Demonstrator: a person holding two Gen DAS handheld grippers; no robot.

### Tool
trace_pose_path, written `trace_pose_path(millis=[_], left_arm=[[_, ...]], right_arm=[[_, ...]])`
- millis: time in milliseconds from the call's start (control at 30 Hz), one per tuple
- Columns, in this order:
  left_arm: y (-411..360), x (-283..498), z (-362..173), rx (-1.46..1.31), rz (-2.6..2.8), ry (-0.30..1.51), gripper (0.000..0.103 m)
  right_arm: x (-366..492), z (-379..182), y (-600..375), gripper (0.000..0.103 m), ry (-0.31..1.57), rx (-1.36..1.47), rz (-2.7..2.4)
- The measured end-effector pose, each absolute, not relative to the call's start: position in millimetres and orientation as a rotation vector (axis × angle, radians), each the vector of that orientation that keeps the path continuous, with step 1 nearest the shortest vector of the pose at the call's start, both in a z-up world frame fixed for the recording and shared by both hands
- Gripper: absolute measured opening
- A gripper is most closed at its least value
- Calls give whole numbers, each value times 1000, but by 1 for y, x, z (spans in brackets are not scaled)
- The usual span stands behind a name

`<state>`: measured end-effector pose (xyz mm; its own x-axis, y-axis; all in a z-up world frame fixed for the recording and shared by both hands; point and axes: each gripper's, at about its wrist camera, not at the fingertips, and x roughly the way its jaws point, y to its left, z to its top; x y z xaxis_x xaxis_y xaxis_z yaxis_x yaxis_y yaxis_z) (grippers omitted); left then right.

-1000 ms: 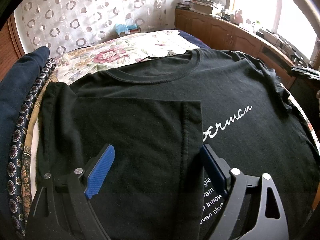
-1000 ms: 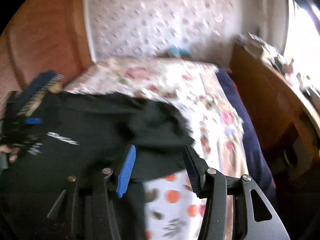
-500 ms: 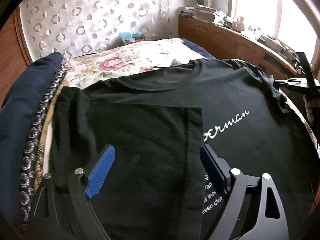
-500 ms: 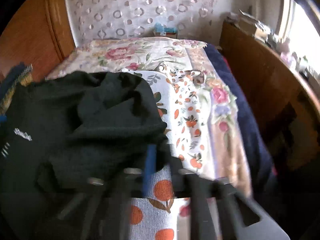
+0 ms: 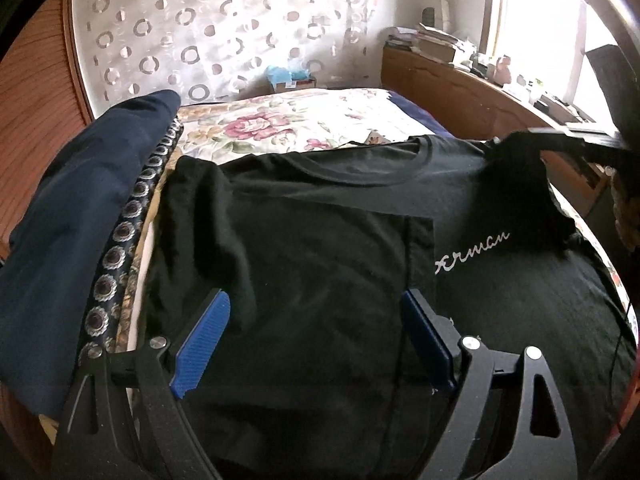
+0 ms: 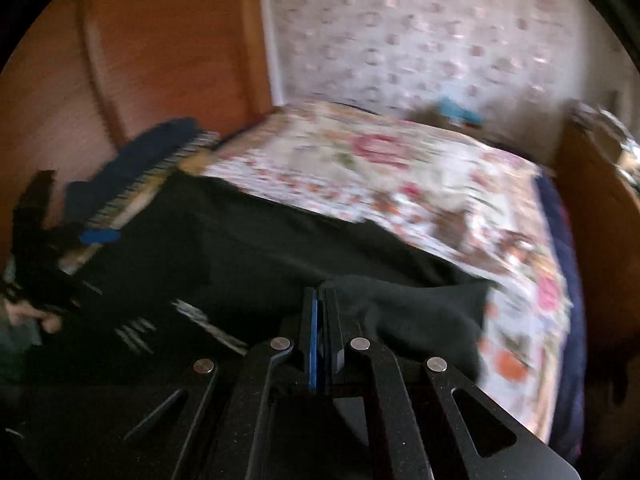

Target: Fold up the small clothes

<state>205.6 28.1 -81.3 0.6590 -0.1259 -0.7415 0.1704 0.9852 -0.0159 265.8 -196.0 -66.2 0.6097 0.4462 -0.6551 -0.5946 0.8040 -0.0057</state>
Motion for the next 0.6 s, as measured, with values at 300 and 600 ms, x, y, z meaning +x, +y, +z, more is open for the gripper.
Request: trace_pose_path(millis=[300,600], left_arm=[[32,197,-80,52,-161,830,87],[38,195,-79,35,-158,821,87]], right_arm=[[278,-66,-182,20,666,-261,547],[248,-73,-203,22,731,-265,437]])
